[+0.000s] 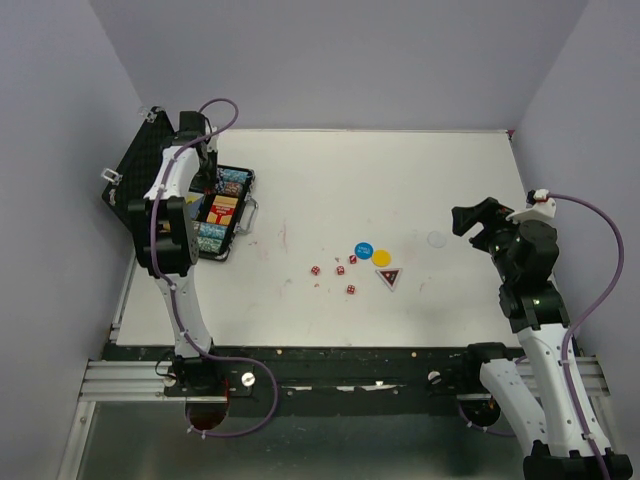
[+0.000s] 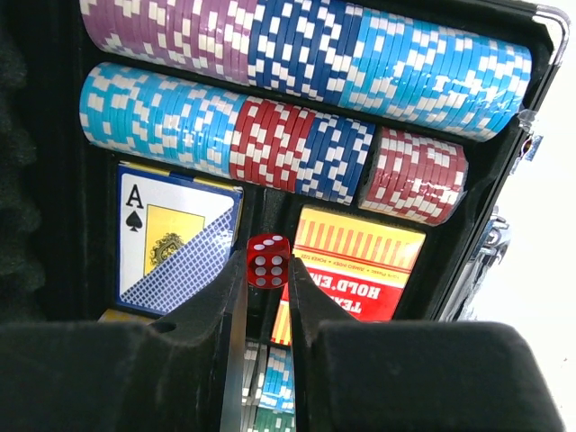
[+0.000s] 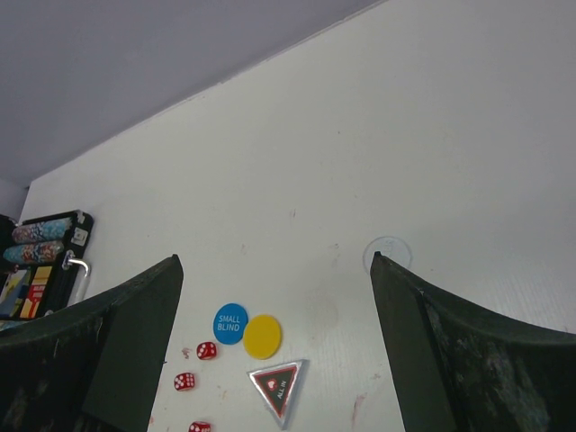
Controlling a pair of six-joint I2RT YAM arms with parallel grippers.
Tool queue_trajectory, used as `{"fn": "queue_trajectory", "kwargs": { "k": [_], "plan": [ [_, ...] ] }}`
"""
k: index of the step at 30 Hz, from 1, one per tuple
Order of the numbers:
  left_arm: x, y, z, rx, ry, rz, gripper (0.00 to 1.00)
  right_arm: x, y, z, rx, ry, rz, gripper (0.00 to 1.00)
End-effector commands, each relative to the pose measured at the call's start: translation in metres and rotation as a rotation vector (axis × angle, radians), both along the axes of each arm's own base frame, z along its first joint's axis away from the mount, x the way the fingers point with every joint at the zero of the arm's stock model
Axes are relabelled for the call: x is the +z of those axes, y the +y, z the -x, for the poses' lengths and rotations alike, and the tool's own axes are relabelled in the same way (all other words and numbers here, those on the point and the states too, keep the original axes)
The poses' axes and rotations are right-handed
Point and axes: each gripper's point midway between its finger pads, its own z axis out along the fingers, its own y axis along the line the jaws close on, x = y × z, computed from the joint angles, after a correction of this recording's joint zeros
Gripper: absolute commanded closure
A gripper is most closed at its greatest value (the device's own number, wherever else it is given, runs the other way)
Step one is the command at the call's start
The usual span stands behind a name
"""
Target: Pack up texas hold em set
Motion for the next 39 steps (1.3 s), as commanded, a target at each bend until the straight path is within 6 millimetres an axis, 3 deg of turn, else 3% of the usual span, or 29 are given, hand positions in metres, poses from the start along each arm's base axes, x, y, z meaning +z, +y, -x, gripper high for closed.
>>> {"fn": "queue_trajectory", "kwargs": {
  "k": [1,11,39],
  "plan": [
    [-0.007,-0.003,0.004,0.011,0.049,0.041,0.80,0.003,0.001,0.000,0.016,-0.003,0.009,0.07],
    [-0.021,0.001,0.003,0.019,0.085,0.046,0.79,0.002,0.002,0.000,0.018,-0.003,0.008,0.07],
    [-0.019,0.003,-0.009,0.021,0.090,0.048,0.74,0.000,0.001,-0.002,0.014,0.006,0.013,0.07]
  ]
}}
